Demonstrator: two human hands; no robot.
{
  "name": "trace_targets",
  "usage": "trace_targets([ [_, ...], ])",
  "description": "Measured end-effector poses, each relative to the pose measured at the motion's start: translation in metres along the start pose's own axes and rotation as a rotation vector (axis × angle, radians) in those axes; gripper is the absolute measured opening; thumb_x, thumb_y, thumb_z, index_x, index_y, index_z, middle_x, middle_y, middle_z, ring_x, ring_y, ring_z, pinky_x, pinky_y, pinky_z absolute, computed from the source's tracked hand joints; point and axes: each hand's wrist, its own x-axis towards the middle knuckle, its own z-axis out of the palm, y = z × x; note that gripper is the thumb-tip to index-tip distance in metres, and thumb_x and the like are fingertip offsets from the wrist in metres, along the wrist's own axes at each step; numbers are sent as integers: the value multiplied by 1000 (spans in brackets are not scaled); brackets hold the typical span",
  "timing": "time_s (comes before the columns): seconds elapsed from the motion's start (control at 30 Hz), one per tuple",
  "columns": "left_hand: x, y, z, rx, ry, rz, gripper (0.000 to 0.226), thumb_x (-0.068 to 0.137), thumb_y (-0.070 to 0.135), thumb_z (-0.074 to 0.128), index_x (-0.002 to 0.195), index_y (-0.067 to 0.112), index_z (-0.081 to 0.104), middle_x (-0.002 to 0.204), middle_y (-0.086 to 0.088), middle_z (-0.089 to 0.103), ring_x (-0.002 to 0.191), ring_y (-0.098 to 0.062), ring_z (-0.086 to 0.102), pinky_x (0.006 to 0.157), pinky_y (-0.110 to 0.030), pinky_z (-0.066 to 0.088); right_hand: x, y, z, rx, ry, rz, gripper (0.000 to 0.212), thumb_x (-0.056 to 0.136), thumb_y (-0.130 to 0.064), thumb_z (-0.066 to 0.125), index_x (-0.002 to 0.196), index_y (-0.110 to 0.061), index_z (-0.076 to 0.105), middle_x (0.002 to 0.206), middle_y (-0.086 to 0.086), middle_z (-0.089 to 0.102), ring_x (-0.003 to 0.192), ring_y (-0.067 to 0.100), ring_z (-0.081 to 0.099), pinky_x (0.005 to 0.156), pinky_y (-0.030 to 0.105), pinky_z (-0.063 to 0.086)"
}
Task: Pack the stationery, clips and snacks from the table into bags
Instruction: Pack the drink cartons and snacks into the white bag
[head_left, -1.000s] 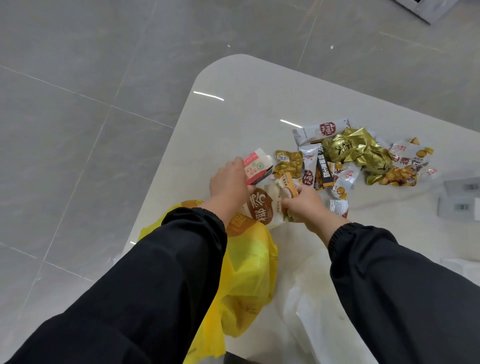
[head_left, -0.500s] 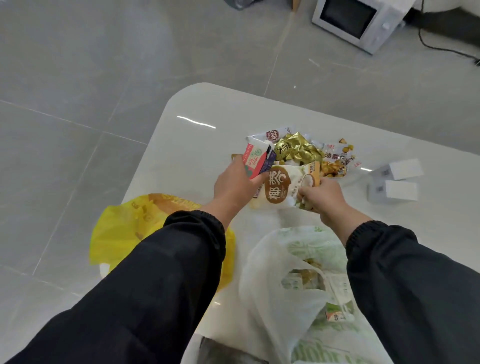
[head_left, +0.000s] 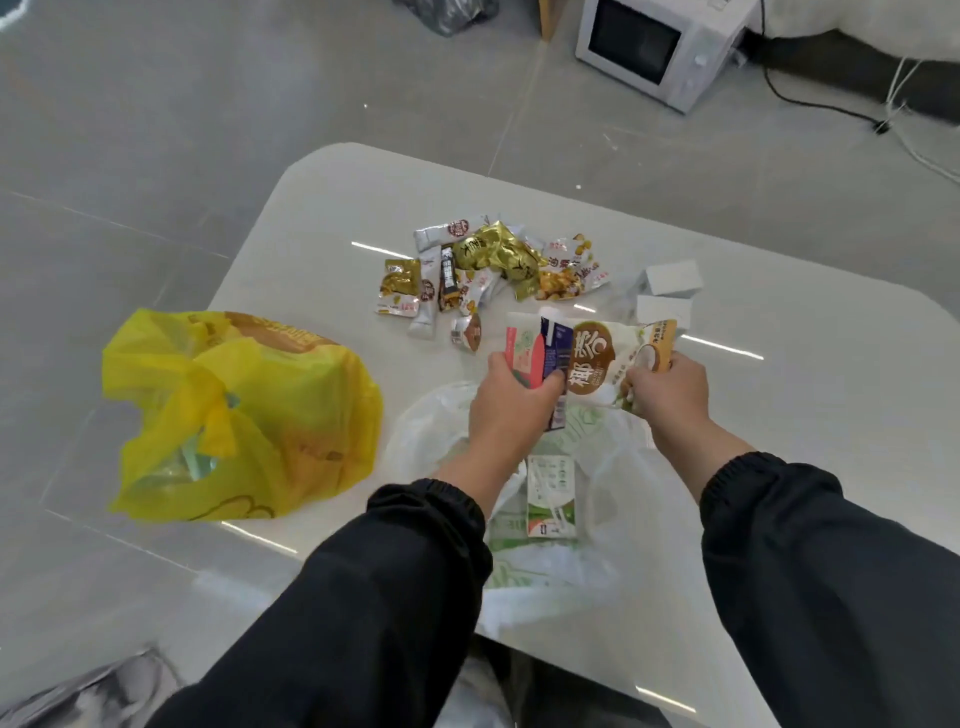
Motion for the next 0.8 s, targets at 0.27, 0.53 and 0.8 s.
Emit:
trace_targets([
  [0.27,-51,-62,73,137,-140,-175,43,80,48,64,109,28,39,97,7,58,86,-16,60,74,-33,52,-13,46,-30,-117,61,-94,22,98,-22,45,88,-10,60,85,4,62,76,20,59,60,26,43],
  [0.53,-38,-98,65,349,-62,-280,47,79,43,65,114,22,40,102,2,55,85,-20,53,72,-33,48,-31,72,-21,-177,-9,-89,18,95,-16,47,80,-11,55,77,0,59,69,17,56,57,26,41],
  [0.8,-13,-116,14,517,132,-212,55,77,48,66,118,19,46,109,0,60,95,-24,61,76,-35,51,-59,77,-4,-202,-76,-121,18,97,-19,47,84,-9,56,78,2,60,70,17,56,61,29,46],
])
